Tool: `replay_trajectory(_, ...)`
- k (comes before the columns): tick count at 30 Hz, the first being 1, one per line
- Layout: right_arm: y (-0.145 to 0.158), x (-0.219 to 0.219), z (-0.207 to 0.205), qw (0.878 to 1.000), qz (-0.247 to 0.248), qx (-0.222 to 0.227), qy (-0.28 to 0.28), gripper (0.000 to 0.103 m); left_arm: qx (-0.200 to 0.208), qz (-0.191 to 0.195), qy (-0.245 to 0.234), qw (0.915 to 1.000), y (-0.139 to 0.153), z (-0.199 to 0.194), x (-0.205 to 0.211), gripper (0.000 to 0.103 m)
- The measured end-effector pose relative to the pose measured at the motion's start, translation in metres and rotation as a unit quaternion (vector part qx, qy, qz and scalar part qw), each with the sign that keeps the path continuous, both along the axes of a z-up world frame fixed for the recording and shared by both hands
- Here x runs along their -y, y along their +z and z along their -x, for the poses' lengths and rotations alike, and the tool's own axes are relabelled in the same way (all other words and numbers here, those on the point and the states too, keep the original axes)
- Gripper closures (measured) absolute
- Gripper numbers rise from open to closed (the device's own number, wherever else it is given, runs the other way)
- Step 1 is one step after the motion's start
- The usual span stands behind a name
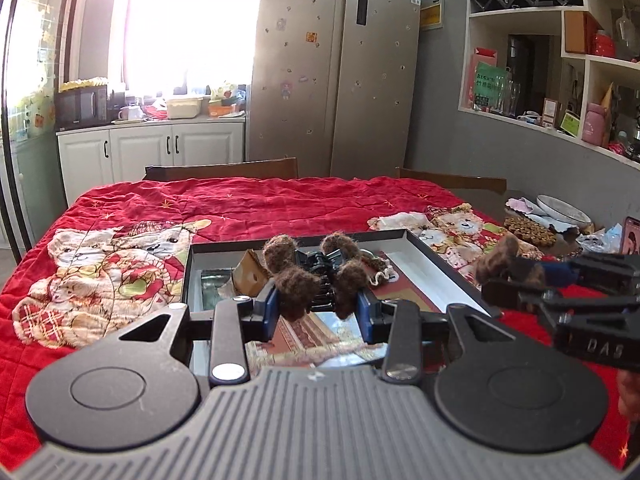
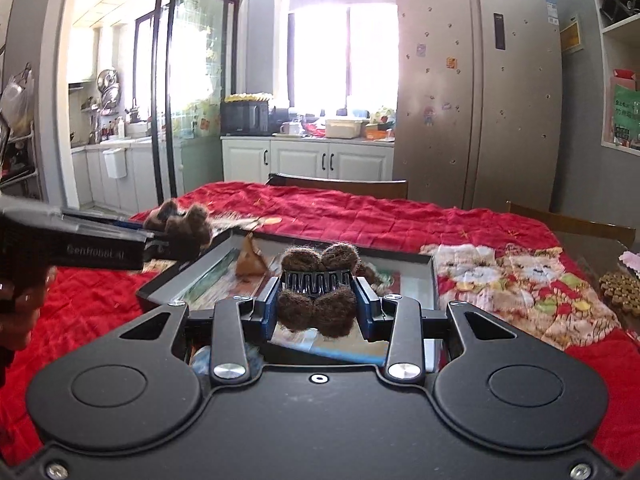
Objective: Organize objects
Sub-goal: 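Carry the brown fuzzy clip with the right gripper into the black box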
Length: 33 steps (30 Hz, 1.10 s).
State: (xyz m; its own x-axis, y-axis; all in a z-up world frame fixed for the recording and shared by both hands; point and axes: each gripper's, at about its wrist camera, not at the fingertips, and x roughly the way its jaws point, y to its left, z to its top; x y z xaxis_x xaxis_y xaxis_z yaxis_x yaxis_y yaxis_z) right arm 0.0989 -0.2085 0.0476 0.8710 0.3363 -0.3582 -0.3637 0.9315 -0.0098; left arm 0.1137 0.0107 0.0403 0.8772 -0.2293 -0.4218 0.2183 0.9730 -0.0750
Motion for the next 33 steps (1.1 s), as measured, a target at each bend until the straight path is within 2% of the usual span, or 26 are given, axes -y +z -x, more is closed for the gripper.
replay_trajectory(8,0.003,-0.001,-0.045,1.000,0.013,0.000,-0.013,0.067,-0.014,-0.007,0.005,0.9999,-0.006,-0.036,0.006,0.061)
replay_trajectory(15,-0.009,-0.005,-0.087,1.000,0.012,-0.018,-0.016,0.067,-0.036,-0.007,-0.001,0.9993,-0.014,-0.070,0.012,0.060)
replay_trajectory(22,-0.030,0.001,-0.135,0.998,-0.008,-0.054,-0.021,0.066,-0.053,-0.020,-0.007,0.9984,-0.026,-0.098,0.022,0.060)
replay_trajectory(33,-0.053,-0.003,-0.180,0.996,-0.007,-0.085,-0.038,0.066,-0.082,-0.044,-0.008,0.9956,-0.046,-0.131,0.037,0.060)
